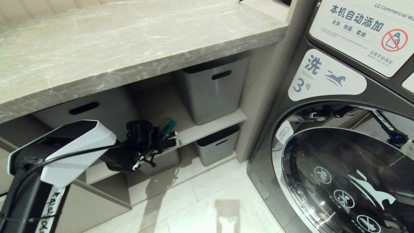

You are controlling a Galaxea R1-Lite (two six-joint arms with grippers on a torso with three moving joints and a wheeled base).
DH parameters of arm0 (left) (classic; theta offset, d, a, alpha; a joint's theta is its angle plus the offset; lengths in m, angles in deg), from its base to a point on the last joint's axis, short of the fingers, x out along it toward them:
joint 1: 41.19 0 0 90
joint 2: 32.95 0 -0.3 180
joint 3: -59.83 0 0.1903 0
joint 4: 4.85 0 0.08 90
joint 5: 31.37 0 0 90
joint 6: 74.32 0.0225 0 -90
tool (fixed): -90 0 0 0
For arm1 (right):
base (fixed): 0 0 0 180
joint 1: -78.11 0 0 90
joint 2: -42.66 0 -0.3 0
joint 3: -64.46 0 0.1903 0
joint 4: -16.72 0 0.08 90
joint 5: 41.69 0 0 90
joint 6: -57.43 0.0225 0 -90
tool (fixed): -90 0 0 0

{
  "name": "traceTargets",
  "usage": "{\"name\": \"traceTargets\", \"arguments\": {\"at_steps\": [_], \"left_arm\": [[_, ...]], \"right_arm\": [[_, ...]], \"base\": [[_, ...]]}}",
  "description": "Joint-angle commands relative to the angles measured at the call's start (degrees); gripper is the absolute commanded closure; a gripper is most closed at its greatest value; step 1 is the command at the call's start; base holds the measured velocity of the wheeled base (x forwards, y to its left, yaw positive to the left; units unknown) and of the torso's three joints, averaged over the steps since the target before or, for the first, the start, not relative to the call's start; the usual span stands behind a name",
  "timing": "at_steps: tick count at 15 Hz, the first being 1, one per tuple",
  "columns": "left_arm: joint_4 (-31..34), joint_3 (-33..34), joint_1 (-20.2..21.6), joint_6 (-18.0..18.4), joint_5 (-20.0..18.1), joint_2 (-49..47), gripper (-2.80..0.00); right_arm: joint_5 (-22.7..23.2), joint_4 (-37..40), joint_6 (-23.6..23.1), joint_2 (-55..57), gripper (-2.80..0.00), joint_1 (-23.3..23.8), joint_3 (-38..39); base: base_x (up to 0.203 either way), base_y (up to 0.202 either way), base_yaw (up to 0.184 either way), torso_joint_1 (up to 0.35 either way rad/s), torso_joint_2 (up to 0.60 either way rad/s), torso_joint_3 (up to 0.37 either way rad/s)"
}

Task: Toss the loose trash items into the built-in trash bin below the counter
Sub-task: Pick up the garbage

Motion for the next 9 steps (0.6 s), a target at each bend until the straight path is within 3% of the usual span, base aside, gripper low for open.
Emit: {"name": "traceTargets", "arguments": {"at_steps": [1, 4, 9], "left_arm": [[-0.2, 1.7, 0.1, 0.2, 0.0, 1.7, 0.00], [-0.2, 11.4, -0.4, -2.5, -0.2, 8.6, 0.00], [-0.5, 26.8, -0.6, -10.1, -0.7, 20.1, 0.00]], "right_arm": [[0.0, 0.0, 0.0, 0.0, 0.00, 0.0, 0.0], [0.0, 0.0, 0.0, -0.1, 0.00, 0.0, 0.0], [0.0, 0.0, 0.0, 0.0, 0.00, 0.0, 0.0]], "base": [[0.000, 0.000, 0.000, 0.000, 0.00, 0.000], [0.000, 0.000, 0.000, 0.000, 0.00, 0.000], [0.000, 0.000, 0.000, 0.000, 0.00, 0.000]]}}
